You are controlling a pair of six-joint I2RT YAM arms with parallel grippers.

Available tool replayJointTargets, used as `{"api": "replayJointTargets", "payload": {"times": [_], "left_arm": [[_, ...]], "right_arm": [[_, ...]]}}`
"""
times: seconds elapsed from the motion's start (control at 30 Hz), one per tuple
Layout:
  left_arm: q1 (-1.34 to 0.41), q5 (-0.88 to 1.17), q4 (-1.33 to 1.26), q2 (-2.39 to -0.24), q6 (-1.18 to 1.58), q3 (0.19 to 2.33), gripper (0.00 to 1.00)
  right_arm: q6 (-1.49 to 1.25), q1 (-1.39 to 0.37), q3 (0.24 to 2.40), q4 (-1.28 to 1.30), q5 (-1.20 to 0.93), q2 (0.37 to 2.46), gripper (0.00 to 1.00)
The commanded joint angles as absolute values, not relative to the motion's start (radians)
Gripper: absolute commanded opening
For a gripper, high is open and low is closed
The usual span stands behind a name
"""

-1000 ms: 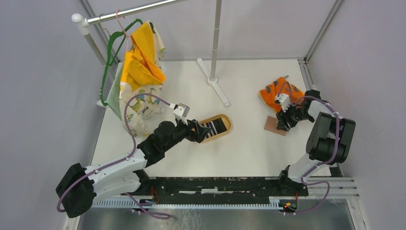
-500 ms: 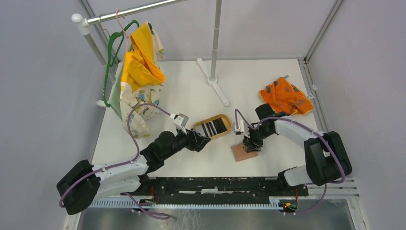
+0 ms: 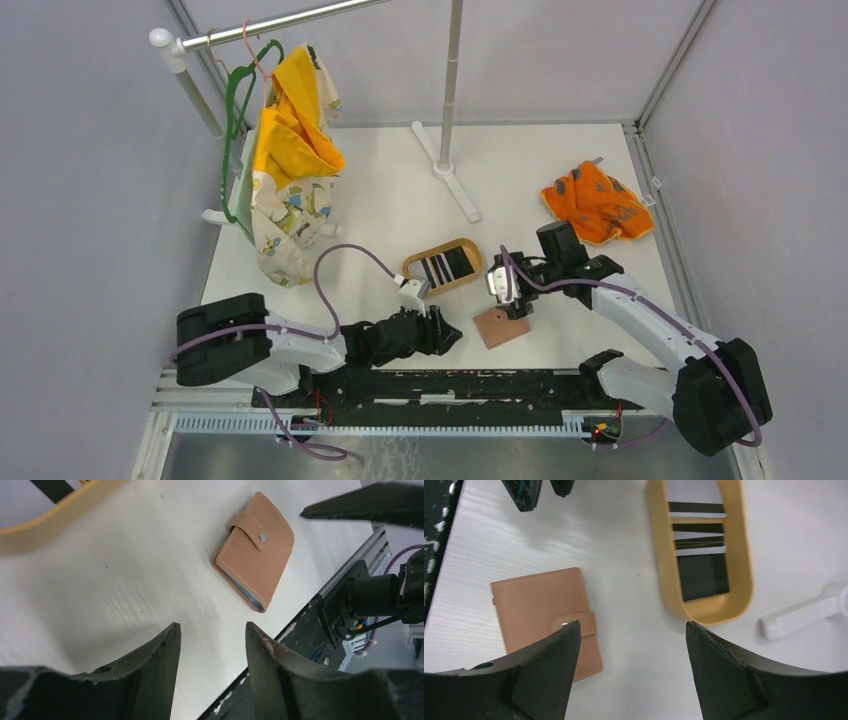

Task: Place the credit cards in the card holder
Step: Move the card holder to the center of the board, then open the card holder at the center of the board.

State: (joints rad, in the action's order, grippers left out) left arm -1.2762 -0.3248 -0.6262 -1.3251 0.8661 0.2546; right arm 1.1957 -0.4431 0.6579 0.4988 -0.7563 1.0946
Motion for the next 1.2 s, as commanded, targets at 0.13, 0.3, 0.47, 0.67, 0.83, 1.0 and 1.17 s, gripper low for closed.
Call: {"api": "replayJointTargets", "payload": {"times": [0.13, 0.3, 0.47, 0.67, 0.83, 1.0, 1.17], "left_arm": [[-1.327, -0.413, -0.597, -1.524, 1.137, 0.459, 0.57], [-1.331, -0.399, -0.441, -1.608, 1.230, 0.566, 0.57], [-1.331, -0.398, -0.386, -1.656, 1.285, 0.612, 0.57], [-1.331, -0.456, -0.207, -1.696, 1.284, 0.725, 0.53], [-1.329, -0.512, -0.089, -1.702, 1.263, 0.780, 0.21], [-1.328, -0.585, -0.023, -1.684, 1.198, 0.796, 0.02], [-1.328, -0.642, 0.026, -1.643, 1.081, 0.785, 0.02]], "right_arm": [[1.236, -0.442, 0.563, 0.434, -0.770, 1.086, 0.81], [1.199, -0.442, 0.546, 0.396, -0.708, 1.071, 0.81], [1.213, -0.438, 0.554, 0.425, -0.700, 1.091, 0.79], [1.223, -0.435, 0.555, 0.436, -0.699, 1.081, 0.79], [1.232, -0.432, 0.555, 0.446, -0.713, 1.078, 0.79], [1.254, -0.430, 0.558, 0.471, -0.730, 1.085, 0.79], [1.385, -0.431, 0.558, 0.580, -0.837, 1.097, 0.77]]}}
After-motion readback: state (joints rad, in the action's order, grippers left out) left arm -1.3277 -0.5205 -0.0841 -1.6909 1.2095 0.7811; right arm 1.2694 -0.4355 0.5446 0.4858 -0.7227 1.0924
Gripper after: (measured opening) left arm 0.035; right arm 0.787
